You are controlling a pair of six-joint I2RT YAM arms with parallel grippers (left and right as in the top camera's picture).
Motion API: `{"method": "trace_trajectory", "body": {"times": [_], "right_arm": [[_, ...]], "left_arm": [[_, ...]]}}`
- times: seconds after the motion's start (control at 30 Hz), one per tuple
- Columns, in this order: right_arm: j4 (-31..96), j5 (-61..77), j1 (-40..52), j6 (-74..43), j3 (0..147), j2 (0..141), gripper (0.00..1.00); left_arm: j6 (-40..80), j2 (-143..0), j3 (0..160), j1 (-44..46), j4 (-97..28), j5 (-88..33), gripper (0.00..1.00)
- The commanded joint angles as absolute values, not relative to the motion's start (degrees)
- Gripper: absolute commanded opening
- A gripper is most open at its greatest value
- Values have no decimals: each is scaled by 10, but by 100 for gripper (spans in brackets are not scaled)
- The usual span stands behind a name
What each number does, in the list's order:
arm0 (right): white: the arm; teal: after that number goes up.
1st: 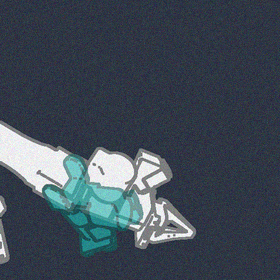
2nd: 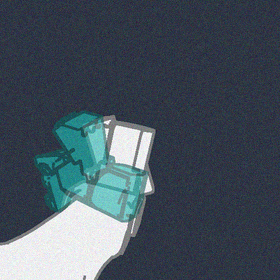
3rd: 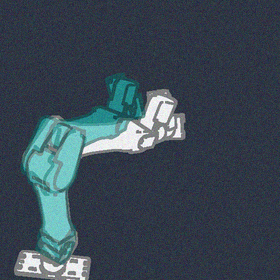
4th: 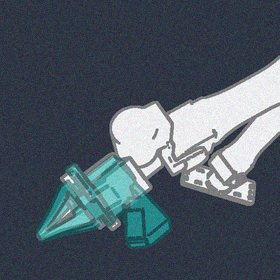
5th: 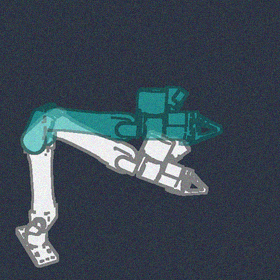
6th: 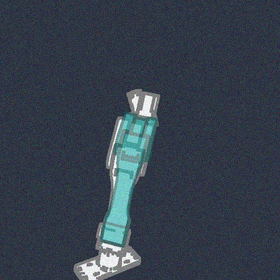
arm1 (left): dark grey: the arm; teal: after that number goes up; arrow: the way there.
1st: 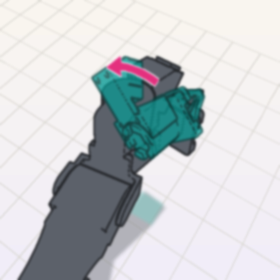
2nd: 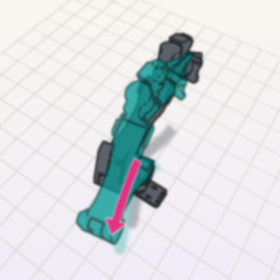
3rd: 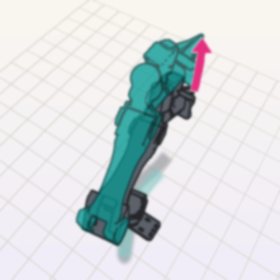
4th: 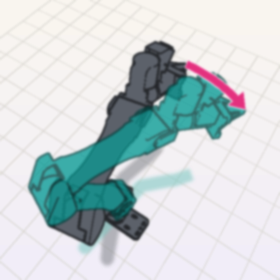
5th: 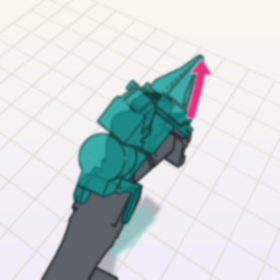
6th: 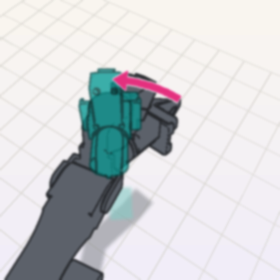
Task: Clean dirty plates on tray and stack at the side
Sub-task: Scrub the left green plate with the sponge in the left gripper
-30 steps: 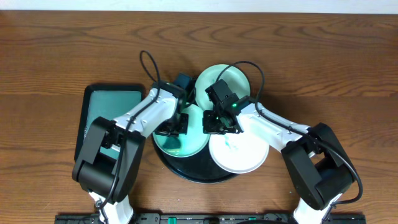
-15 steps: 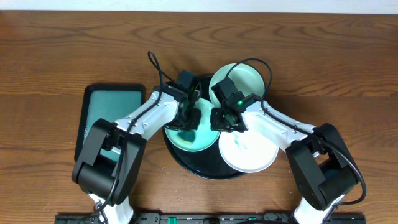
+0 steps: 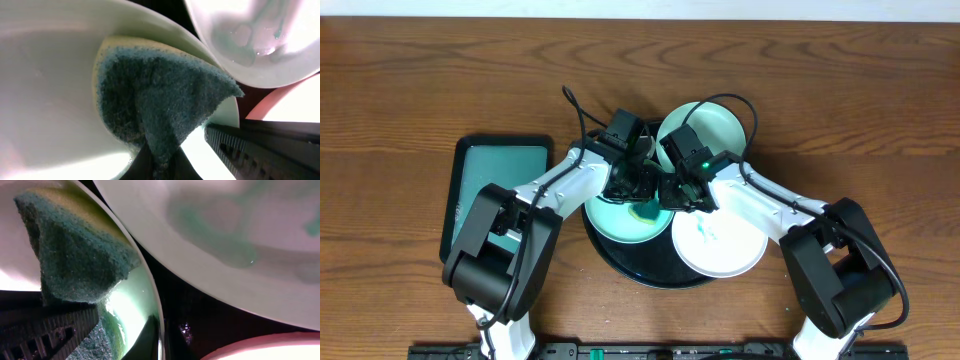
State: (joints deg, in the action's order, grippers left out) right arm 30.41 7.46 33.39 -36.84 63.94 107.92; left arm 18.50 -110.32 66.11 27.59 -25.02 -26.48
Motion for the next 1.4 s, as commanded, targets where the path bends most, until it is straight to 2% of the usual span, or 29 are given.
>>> {"method": "trace_trajectory", "body": {"times": [0.0,0.17,0.37,0.63,0.83,0.97,1.03,1.07,1.17,1.37], "right_arm": [[291,93,346,-362,628,1103,1],[291,93,346,-362,628,1103,1],[291,93,346,-362,628,1103,1],[291,93,346,-362,628,1103,1],[291,93,346,-362,628,1103,1],[291,93,346,-362,628,1103,1],[291,93,346,-362,628,1103,1],[291,93,346,-362,628,1103,1],[291,93,346,-362,628,1103,1],[291,93,346,-362,628,1103,1]], "left_arm": [[210,-1141,656,278,-243,-184,7],[215,-1121,656,260,-298,-12,7],[191,-1075,656,253,-321,88,7],[192,-1070,656,215,-340,134,7],[192,-1070,656,179,-398,159,7],[190,-1070,656,179,-438,112,7],[162,-1070,656,183,-449,39,7],[129,-1070,656,189,-458,-39,7],[87,-1070,656,205,-470,-131,7],[48,-1070,656,253,-477,-221,7]]}}
